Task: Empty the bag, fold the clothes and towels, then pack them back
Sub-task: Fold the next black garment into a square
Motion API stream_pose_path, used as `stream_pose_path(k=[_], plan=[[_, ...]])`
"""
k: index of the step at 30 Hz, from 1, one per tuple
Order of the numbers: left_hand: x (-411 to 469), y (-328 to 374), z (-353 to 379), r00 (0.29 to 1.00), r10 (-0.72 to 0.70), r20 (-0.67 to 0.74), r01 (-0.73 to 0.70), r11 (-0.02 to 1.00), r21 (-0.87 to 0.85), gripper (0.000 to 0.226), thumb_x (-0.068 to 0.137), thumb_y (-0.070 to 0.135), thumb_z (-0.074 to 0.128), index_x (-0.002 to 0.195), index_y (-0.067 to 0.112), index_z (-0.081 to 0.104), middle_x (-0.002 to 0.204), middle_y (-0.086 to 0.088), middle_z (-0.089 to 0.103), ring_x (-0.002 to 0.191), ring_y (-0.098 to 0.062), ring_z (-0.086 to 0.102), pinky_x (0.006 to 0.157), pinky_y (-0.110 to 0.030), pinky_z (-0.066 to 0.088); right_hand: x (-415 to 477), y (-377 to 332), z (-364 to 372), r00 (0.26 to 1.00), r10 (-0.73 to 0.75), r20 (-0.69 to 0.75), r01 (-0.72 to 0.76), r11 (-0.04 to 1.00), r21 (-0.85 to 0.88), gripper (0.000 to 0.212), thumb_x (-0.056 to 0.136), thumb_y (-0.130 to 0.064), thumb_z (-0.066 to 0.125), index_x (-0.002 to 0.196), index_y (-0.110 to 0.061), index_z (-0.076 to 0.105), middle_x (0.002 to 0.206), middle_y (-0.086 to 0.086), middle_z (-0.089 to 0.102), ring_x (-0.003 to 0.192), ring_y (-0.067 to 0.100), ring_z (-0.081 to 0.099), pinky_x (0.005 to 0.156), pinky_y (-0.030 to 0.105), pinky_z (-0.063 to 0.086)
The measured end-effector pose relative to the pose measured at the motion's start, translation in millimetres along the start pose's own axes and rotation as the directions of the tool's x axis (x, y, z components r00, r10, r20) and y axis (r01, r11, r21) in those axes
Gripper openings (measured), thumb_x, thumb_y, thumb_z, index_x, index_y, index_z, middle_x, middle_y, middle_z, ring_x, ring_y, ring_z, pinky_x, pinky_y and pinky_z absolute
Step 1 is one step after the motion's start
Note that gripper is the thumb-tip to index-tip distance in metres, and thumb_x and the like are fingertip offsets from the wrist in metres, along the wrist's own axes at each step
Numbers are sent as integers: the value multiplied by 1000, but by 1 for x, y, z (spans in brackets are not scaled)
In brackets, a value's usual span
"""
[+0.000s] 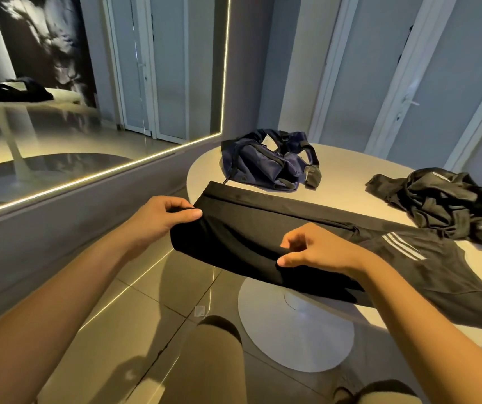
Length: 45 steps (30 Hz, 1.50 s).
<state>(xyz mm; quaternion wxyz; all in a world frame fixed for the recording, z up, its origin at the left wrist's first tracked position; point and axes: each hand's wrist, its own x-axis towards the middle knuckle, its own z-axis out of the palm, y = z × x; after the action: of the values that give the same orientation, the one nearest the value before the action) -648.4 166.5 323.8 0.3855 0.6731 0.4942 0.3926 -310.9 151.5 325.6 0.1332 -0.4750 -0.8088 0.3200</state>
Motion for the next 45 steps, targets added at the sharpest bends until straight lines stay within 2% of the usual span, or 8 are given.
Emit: stream_pose_path(k=[6, 11, 15, 25, 32, 36, 41, 45], plan=[[22, -26, 12, 978, -143, -153, 125, 985, -118, 41, 92, 43, 69, 95, 3, 75, 93, -12, 73, 95, -24, 68, 86, -36, 49, 3, 18, -19, 991, 115, -63, -111, 992, 66, 37, 99, -35, 64, 69, -14, 56, 57, -7, 47, 53, 5, 43, 57, 16, 36], [48, -50, 26, 946, -246, -212, 221, 966, -136, 43, 99, 32, 65, 96, -11, 65, 90, -24, 65, 84, -24, 60, 83, -39, 48, 16, 40, -11, 968, 210, -136, -233, 956, -181, 35, 100, -37, 61, 73, -15, 62, 65, -3, 57, 63, 10, 51, 64, 24, 40], [60, -65, 38, 915, -257, -311, 243, 966, -86, 40, 100, 35, 61, 71, 8, 58, 74, -13, 54, 77, -22, 54, 74, -35, 44, 16, 46, -4, 951, 229, -206, -269, 943, -196, 42, 105, -35, 53, 66, -19, 53, 62, -3, 49, 60, 10, 47, 60, 22, 34], [52, -90, 56, 881, 110, -461, 143, 865, 480, 42, 110, 36, 35, 77, 18, 52, 67, -1, 57, 62, -16, 57, 53, -30, 36, 11, 52, -3, 951, 255, -172, -266, 963, -42, 42, 98, -41, 63, 64, -18, 56, 56, -8, 50, 56, 0, 49, 64, 20, 38], [57, -99, 50, 910, 12, -415, 166, 905, 392, 40, 109, 41, 38, 84, 16, 56, 72, -4, 60, 69, -21, 61, 66, -40, 48, 14, 52, -7, 951, 281, -127, -287, 957, -32, 41, 97, -39, 64, 66, -13, 59, 60, 1, 51, 62, 10, 50, 66, 25, 40], [59, -103, 52, 921, -166, -353, 236, 957, 168, 31, 108, 38, 42, 93, 15, 57, 89, -9, 63, 88, -28, 62, 72, -37, 44, 14, 51, -7, 947, 288, -145, -296, 954, -40, 32, 97, -37, 65, 84, -8, 68, 75, 2, 66, 76, 12, 59, 72, 25, 42], [59, -104, 57, 900, -274, -338, 305, 951, 42, 14, 104, 31, 51, 99, 20, 57, 102, -3, 64, 99, -24, 63, 86, -43, 52, 9, 56, -7, 922, 271, -276, -350, 888, -298, 24, 99, -42, 61, 92, -20, 65, 91, -1, 69, 88, 16, 64, 82, 36, 53], [60, -85, 69, 887, -98, -451, 231, 941, 249, 19, 98, 23, 59, 116, 23, 54, 115, 1, 57, 105, -22, 60, 94, -46, 54, 3, 58, -12, 900, 246, -359, -362, 881, -305, 18, 99, -39, 60, 89, -23, 63, 87, -5, 65, 84, 14, 62, 79, 37, 53]])
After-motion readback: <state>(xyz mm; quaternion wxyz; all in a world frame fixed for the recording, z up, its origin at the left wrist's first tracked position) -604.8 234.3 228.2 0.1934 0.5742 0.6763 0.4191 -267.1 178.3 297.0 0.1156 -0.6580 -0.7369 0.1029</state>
